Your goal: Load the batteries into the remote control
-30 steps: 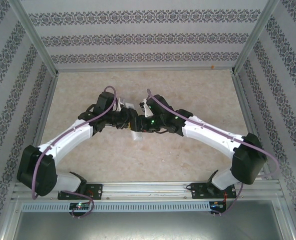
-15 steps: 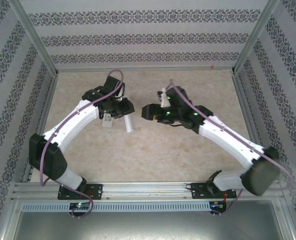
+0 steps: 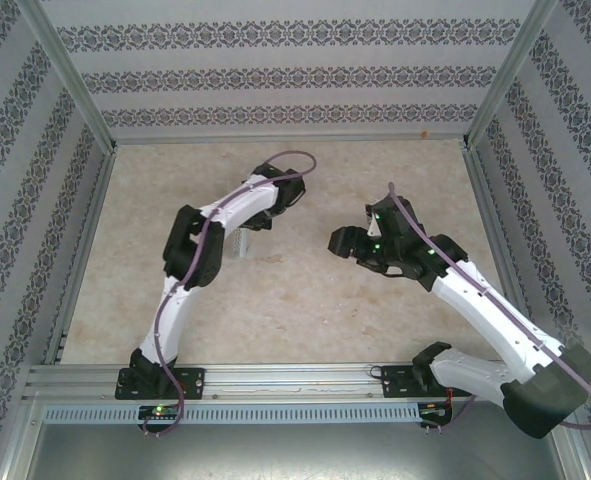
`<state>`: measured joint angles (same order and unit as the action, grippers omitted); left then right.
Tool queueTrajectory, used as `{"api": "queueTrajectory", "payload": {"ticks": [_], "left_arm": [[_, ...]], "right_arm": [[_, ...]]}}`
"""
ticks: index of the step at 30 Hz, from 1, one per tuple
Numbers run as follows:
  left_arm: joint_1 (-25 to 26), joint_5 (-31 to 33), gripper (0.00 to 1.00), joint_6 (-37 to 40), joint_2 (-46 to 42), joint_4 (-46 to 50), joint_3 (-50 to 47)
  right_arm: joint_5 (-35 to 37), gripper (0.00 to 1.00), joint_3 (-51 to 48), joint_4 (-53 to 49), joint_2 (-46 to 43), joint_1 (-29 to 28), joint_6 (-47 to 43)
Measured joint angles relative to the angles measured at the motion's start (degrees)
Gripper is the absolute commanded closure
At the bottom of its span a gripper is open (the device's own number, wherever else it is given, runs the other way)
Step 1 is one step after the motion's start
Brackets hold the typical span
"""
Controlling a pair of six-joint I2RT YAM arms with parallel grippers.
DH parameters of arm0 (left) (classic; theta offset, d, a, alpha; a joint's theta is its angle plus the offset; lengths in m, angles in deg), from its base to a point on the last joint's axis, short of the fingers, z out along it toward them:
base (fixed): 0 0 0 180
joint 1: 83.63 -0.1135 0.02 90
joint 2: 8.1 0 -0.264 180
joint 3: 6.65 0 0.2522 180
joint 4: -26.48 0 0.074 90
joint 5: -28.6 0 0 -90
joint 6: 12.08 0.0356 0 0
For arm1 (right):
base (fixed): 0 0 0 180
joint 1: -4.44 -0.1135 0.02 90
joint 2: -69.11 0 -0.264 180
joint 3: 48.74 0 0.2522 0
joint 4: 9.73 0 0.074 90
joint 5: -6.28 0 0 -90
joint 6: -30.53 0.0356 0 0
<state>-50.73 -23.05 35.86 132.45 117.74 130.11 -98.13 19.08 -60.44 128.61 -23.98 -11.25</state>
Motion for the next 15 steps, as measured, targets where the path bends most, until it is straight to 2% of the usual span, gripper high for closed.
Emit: {"api": "queueTrajectory", "payload": {"ticks": [3, 4, 5, 8, 11, 12, 15], "left_arm": [[1.6, 4.85, 0.9, 0.07, 7.3, 1.44, 10.08], [2.08, 5.73, 0.86, 0.35, 9.22, 1.6, 12.41], [2.47, 6.25, 0.79, 0.96, 10.75, 1.62, 13.77], [3.48, 7.15, 0.66, 3.48, 12.76, 3.13, 14.1], [3.93, 7.45, 0.4, 4.63, 12.61, 3.52, 12.72], [4.13, 8.0, 0.34, 4.83, 12.09, 3.72, 12.44], [3.87, 7.91, 0.28, 5.75, 10.93, 3.69, 12.0]], "right_arm": [[-0.2, 0.31, -0.24, -1.05, -2.6, 1.27, 0.07], [-0.26, 0.31, -0.26, -1.33, -3.43, 1.73, 0.09], [-0.44, 0.31, -0.31, -1.51, -4.33, 2.19, 0.13], [-0.46, 0.32, -0.72, -2.05, -6.62, 3.43, 0.48], [-0.39, 0.32, -1.14, -2.36, -8.46, 4.0, 0.96], [-0.39, 0.32, -1.33, -2.36, -8.9, 4.26, 1.11], [-0.39, 0.31, -1.73, -2.49, -9.49, 4.76, 1.29]]}}
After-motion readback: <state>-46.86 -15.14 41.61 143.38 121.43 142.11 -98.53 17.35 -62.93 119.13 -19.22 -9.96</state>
